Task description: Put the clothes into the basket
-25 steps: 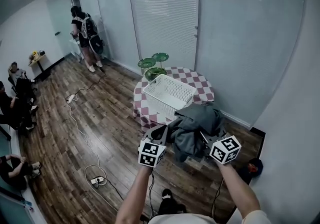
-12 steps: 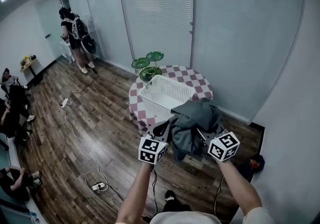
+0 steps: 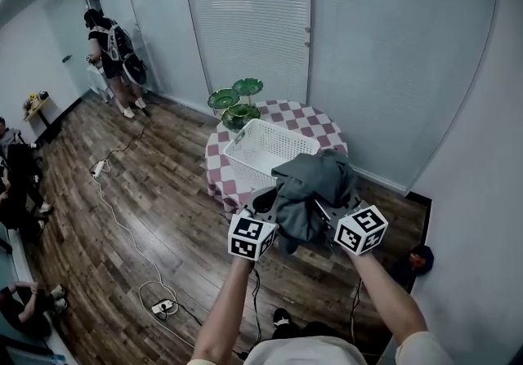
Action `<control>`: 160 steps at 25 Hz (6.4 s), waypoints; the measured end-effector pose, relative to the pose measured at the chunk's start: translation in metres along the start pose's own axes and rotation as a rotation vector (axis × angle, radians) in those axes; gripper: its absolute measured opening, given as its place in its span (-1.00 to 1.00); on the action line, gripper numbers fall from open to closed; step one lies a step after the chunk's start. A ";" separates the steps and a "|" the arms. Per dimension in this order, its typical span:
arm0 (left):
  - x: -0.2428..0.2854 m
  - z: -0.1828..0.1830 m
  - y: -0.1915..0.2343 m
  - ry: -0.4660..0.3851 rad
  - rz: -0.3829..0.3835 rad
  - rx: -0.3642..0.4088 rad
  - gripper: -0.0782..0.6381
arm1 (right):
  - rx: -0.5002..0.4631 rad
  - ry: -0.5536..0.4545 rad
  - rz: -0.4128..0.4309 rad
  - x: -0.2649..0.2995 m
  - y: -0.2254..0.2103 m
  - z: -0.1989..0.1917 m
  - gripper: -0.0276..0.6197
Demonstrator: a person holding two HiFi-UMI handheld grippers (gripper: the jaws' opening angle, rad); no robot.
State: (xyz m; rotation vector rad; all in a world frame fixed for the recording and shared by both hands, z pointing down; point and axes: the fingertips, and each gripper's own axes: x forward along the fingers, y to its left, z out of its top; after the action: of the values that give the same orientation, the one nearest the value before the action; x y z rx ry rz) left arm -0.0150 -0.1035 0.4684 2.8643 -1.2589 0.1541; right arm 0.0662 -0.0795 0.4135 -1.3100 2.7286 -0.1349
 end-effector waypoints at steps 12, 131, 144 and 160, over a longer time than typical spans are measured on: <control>-0.014 0.001 0.048 -0.011 0.071 0.005 -0.75 | -0.028 -0.039 -0.011 0.015 -0.010 0.026 -0.31; 0.243 -0.072 0.402 0.114 0.242 -0.099 -0.75 | -0.177 0.492 0.395 0.342 -0.169 -0.227 -0.30; 0.286 -0.063 0.420 0.099 0.195 -0.092 -0.75 | -0.247 0.781 0.523 0.333 -0.166 -0.294 -0.23; 0.288 -0.059 0.399 0.095 0.176 -0.080 -0.75 | -0.333 0.751 0.390 0.352 -0.188 -0.259 0.27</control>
State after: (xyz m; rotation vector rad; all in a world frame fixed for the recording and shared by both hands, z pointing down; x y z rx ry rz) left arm -0.1196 -0.5825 0.5412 2.6436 -1.4621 0.2327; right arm -0.0433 -0.4640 0.6723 -0.8593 3.7274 -0.1689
